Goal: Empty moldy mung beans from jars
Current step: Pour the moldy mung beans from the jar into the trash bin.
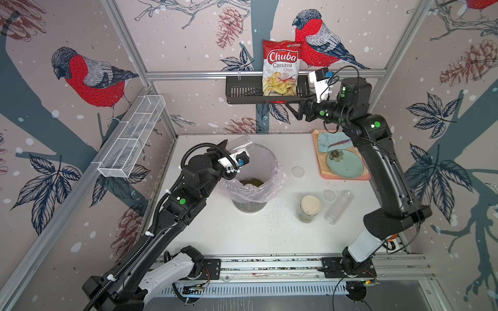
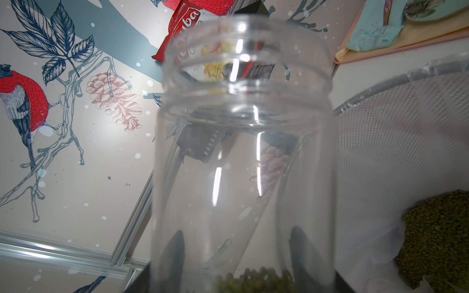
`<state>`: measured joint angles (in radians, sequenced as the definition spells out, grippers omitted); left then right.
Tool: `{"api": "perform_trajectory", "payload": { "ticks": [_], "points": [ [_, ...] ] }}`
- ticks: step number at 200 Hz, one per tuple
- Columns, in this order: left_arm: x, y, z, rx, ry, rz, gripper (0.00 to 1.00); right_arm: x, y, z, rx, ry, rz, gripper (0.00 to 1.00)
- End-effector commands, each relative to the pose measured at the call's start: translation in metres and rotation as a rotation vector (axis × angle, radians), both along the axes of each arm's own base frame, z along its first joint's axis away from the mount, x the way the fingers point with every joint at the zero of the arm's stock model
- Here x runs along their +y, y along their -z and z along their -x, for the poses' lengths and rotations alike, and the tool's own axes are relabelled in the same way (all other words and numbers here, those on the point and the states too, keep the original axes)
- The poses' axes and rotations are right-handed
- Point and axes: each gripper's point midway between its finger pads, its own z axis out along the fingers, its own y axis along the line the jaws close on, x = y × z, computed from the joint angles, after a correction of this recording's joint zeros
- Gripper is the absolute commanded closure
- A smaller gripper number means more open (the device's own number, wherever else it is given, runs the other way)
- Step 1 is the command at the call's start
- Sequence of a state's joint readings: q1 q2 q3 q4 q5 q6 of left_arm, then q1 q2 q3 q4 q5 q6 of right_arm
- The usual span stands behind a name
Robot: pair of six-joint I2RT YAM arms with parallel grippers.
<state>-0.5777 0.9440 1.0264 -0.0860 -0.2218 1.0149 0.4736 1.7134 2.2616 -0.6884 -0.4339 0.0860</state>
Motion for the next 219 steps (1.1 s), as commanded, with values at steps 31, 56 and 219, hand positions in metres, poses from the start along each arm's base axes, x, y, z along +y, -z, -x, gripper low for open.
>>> {"api": "perform_trajectory", "payload": {
  "ticks": [31,56,219],
  "points": [
    [0.015,-0.019,-0.002,-0.163,-0.101,-0.133,1.00,0.029,0.021,0.027,0.018,-0.162,0.073,0.16],
    [0.012,-0.019,0.003,-0.174,-0.077,-0.168,1.00,0.038,0.022,0.033,0.010,-0.202,0.084,0.16],
    [-0.002,0.009,0.019,-0.234,0.072,-0.478,1.00,0.092,0.060,0.094,-0.014,-0.452,0.230,0.16]
  ]
}}
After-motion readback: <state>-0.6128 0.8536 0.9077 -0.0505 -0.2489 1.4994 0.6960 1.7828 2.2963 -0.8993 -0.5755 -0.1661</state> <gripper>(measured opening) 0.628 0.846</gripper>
